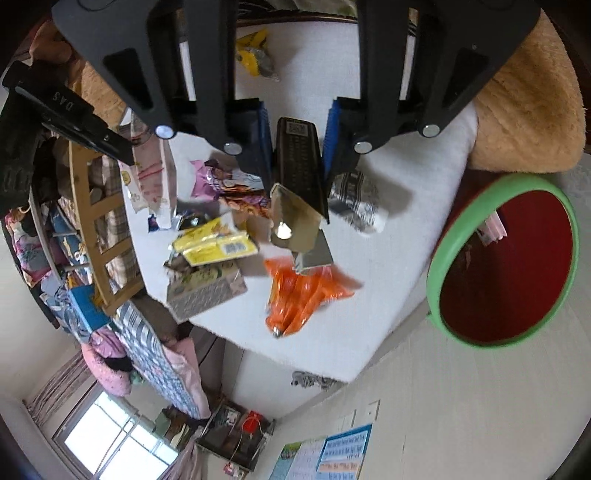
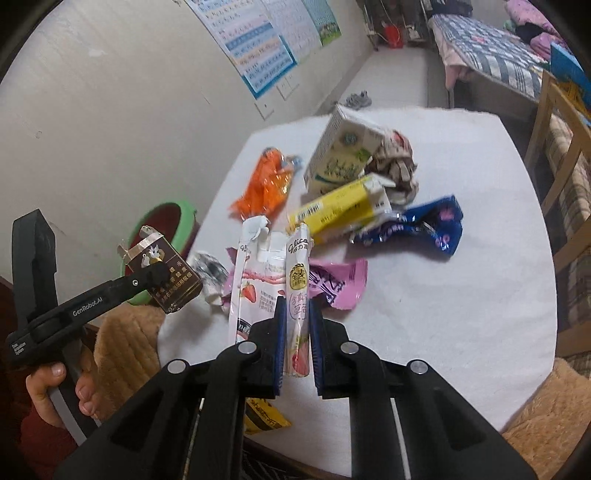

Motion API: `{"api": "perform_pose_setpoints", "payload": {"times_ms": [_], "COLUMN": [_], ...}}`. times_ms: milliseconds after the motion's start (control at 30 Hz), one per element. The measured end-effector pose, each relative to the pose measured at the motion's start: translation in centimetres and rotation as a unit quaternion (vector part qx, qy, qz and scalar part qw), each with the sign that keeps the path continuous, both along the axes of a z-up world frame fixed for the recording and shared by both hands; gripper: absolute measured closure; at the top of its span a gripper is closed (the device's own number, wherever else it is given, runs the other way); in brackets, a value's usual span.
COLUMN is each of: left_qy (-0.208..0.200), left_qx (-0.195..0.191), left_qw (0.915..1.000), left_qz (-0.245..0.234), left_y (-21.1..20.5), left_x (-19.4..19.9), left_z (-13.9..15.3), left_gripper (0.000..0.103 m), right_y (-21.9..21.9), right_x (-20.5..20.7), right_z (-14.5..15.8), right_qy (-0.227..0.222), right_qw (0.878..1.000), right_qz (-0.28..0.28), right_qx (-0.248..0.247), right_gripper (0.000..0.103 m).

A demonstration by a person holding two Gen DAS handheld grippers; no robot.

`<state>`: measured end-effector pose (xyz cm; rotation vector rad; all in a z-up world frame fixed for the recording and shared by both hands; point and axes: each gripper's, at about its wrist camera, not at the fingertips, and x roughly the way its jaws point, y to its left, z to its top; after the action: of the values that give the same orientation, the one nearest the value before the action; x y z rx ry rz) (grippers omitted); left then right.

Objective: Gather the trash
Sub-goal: 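Carry the stick wrappers and brown carton in both tools over the bin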

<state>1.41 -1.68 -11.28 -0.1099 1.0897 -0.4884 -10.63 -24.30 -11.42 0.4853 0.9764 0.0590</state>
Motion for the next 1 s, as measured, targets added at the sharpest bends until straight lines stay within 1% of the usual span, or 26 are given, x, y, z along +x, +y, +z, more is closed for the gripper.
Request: {"api": "perform_pose_setpoints", "payload": {"times_ms": [133, 300, 500, 1000], "left_qy": [-0.021, -0.035, -0.059, -0.066], "left_qx": [0.001, 0.005, 0.030, 0.036], "left_qw": [0.9998, 0.9994, 0.9977, 0.9954], "left_qz": [0.002, 0.003, 0.018, 0.059], "left_y": [-0.2, 0.0, 0.8, 3.6], "left_x": [0.0, 0.1, 0.2, 1.0], "left_z": [1.2, 2.1, 2.4, 2.6], "left_gripper": [0.080, 0.080, 0.080, 0.080], "right_y": [0.7, 1.7, 3.1, 5.2], "right_x": [0.9, 2.2, 3.3, 5.9], "right_z": [0.3, 1.2, 2.3, 3.9], "right_qy": [-0.009, -0.022, -0.037, -0.060], "right_qw": [1.000, 1.000, 0.999, 0.996], "right_qz": [0.006, 0.019, 0.037, 0.068], "right_qx": [-0.008, -0.007, -0.014, -0.014], "right_gripper": [0.091, 0.091, 0.091, 0.091]}}
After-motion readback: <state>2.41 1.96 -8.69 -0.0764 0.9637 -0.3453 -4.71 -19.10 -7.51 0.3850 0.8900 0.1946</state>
